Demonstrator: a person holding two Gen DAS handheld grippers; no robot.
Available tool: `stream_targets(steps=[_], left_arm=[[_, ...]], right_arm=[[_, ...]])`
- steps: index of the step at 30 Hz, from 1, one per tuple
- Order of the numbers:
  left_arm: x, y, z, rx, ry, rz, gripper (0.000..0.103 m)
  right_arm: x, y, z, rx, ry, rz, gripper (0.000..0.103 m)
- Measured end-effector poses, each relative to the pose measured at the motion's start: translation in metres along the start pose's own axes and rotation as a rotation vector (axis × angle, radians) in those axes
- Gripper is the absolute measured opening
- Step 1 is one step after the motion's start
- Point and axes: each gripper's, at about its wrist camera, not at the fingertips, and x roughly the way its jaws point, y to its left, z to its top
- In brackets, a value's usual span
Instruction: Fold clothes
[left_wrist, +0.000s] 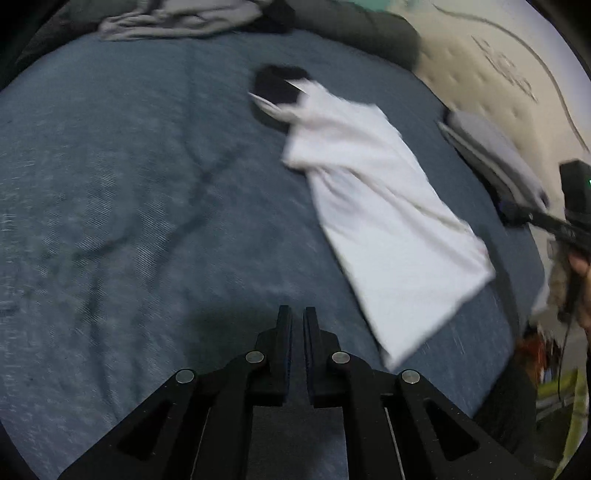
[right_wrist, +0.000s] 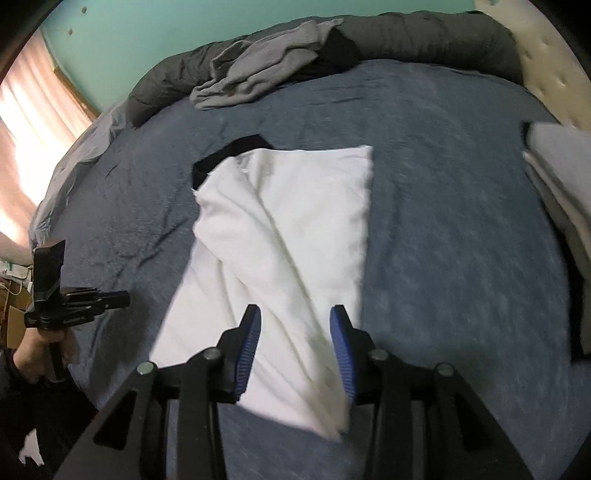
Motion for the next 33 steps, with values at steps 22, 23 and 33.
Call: stream_targets(steps=[22, 23, 33], left_arm=[[-0.003, 0.066, 0.015, -0.080, -0.103, -0.073, 0.008], [-0.003, 0.066, 0.015, -0.078, -0.104, -0.077, 0.008], [-0.006, 0.067, 0.018, -0.089, -0.112, -0.095, 0.008]], right_arm=[[0.148, 0.142, 0.059, -0.328, 0.098, -0.123, 0.039], [0.152, 0.146, 0.060, -0.347, 0.102, -0.146, 0.039], [0.170, 0.149, 0.060, -0.416, 0.103, -0.252, 0.007]])
